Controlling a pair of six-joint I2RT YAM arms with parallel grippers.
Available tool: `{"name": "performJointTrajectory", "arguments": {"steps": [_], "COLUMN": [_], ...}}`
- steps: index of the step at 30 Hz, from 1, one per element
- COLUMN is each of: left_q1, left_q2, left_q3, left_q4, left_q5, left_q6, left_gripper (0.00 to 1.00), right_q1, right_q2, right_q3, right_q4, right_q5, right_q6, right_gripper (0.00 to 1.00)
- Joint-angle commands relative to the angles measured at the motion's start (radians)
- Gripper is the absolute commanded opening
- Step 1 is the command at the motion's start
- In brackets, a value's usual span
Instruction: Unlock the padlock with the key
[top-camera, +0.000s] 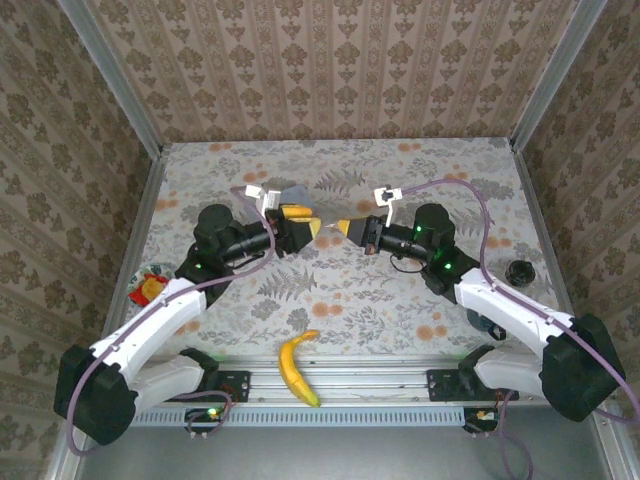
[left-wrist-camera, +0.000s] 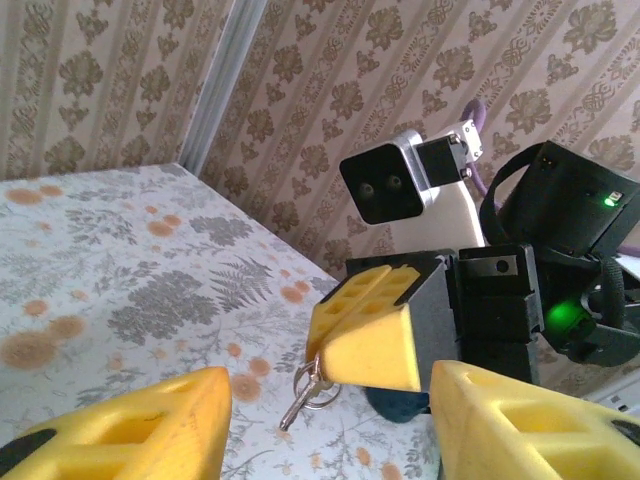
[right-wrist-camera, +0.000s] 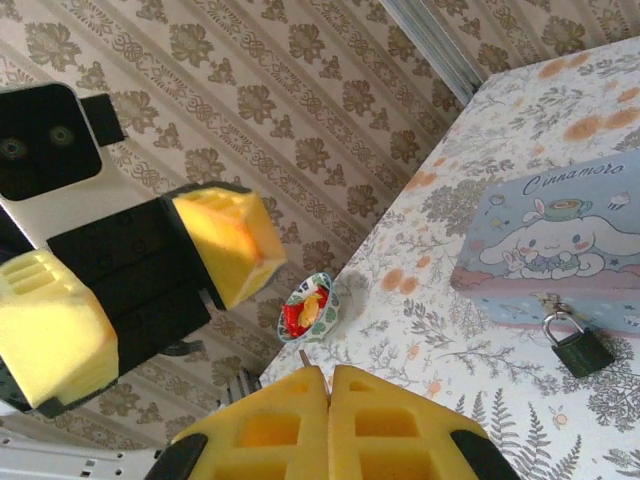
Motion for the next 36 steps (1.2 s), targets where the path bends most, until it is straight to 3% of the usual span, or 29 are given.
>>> {"name": "performJointTrajectory", "arguments": {"steps": [1,22,36], "left_q1": [0.019,0.062,0.063], "left_q2": [0.034,0.170,0.267], "left_q3": [-0.015,-0.052,-0.047], "left_q4": [0.093,0.430,0.626], "left_q5": [0.073,0.258,0.317], "left_q6": [-0.089,-0.278,-0.393], "left_gripper": [0.53,0.49,0.29], "right_q1": [-0.003,-0.003,-0.003], "right_q2": [0.015,0.028,0.031], "right_q3": [0.025,0.050,0.061], "right_q4": [0.086,0.151,0.150], "right_q5": [-0.040,-0.087,-0.093], "right_q6": [0.039,0.089,0.094], "right_gripper": [0.00,0.00,0.00]}}
